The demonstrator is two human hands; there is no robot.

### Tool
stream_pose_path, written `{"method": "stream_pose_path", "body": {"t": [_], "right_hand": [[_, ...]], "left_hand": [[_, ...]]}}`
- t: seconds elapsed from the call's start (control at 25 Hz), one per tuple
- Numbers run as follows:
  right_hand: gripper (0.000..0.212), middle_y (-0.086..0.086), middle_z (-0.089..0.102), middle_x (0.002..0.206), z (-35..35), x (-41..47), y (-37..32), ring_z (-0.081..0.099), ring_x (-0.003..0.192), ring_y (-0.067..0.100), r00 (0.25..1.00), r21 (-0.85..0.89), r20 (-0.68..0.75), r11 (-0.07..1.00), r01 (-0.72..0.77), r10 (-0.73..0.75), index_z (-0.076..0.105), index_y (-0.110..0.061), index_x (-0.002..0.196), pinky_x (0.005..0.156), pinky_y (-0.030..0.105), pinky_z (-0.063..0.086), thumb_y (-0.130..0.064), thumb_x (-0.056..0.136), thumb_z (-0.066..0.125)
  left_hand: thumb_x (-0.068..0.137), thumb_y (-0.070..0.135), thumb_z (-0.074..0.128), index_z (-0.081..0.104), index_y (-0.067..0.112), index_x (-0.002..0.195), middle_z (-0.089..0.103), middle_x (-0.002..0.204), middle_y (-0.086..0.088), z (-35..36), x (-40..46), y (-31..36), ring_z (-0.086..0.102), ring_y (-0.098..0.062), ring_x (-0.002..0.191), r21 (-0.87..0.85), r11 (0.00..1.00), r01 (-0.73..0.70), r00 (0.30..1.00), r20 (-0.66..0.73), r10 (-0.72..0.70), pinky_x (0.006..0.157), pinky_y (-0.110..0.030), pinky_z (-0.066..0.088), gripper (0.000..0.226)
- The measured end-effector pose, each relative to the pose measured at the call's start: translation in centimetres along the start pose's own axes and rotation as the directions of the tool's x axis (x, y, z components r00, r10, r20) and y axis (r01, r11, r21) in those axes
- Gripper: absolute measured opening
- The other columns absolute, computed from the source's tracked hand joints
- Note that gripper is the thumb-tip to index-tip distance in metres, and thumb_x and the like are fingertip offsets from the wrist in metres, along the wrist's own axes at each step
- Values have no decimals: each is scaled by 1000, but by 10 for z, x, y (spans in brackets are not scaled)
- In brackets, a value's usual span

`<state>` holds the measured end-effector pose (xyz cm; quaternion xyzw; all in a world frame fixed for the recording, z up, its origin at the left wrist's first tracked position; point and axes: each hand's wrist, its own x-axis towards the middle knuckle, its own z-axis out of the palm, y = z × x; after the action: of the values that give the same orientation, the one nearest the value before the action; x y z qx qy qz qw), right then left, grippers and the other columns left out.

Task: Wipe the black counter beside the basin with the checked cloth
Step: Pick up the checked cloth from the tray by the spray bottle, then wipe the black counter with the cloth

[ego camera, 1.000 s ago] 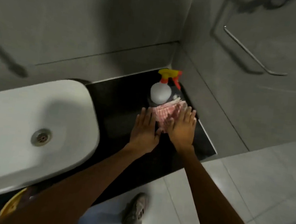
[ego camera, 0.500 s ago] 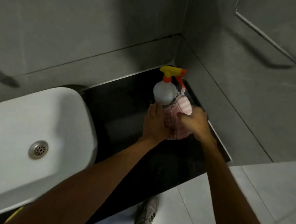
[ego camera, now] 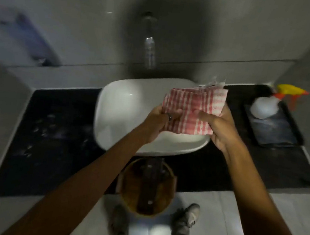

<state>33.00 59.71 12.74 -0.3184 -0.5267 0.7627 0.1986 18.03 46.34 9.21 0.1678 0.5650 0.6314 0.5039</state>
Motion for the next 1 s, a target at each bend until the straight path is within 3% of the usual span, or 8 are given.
{"method": "stream_pose_path", "body": {"t": [0.16, 0.32, 0.4, 0.56, 0.64, 0.72, 0.84, 1.0], "right_hand": [[54, 14, 77, 117, 167, -19, 64, 74, 111, 35, 975, -57, 73, 977, -204, 208, 60, -12, 133, 94, 50, 62, 7, 84, 71], [14, 4, 75, 97, 276, -75, 169, 74, 85, 17, 948, -379, 43, 883, -276, 314, 62, -14, 108, 64, 23, 62, -6, 97, 66], [20, 13, 71, 109, 302, -95, 215, 72, 97, 27, 937, -443, -36, 835, -326, 347, 56, -8, 116, 78, 41, 65, -9, 99, 65], [51, 22, 61, 126, 326, -109, 262, 62, 113, 38, 968, -667, -253, 724, -175, 1, 52, -3, 132, 97, 53, 55, 2, 83, 63], [55, 25, 53, 140, 335, -114, 285, 53, 130, 42, 964, -888, -204, 446, -110, -168, 49, 1, 142, 112, 50, 44, -13, 89, 55], [69, 28, 35, 161, 349, -115, 312, 34, 151, 43, 995, -971, -100, 223, -91, -27, 31, 2, 157, 128, 50, 25, -37, 101, 43], [110, 31, -3, 171, 372, -88, 344, -1, 161, 46, 943, -925, -278, 215, -314, 181, -4, 3, 163, 130, 53, -4, -74, 93, 30], [118, 35, -4, 169, 396, -32, 361, -2, 159, 51, 899, -860, -435, 274, -430, 47, -2, 5, 162, 129, 63, 3, -82, 91, 36]], "left_hand": [[78, 28, 88, 51, 33, 146, 71, 136, 3, -174, -128, -2, 68, -21, 126, 87, 996, -34, 952, -299, 59, 100, -40, 59, 77], [76, 24, 84, 54, 39, 137, 70, 131, 9, -280, -227, -68, 64, -22, 130, 118, 987, 105, 871, -490, -34, 97, -33, 57, 69], [86, 7, 74, 46, 34, 148, 60, 142, 1, -308, -246, -109, 55, -29, 138, 149, 962, 230, 830, -546, -114, 109, -47, 52, 73], [93, -4, 59, 37, 32, 157, 45, 159, -6, -324, -236, -153, 44, -28, 148, 283, 904, 321, 831, -542, -126, 119, -57, 43, 76], [96, 9, 65, 37, 28, 157, 42, 161, -6, -335, -225, -159, 40, -28, 150, 521, 769, 371, 807, -591, 11, 121, -54, 40, 70], [102, 27, 60, 34, 19, 159, 36, 166, -11, -360, -215, -163, 30, -32, 156, 763, 492, 419, 794, -571, 208, 127, -52, 30, 63], [109, 48, 35, 18, 10, 165, 14, 175, -14, -403, -201, -169, 6, -31, 163, 866, 190, 463, 828, -499, 254, 133, -49, 9, 70], [107, 51, 32, 21, 6, 164, 17, 174, -15, -424, -195, -189, 12, -32, 162, 909, 67, 411, 855, -409, 318, 133, -52, 11, 73]]}}
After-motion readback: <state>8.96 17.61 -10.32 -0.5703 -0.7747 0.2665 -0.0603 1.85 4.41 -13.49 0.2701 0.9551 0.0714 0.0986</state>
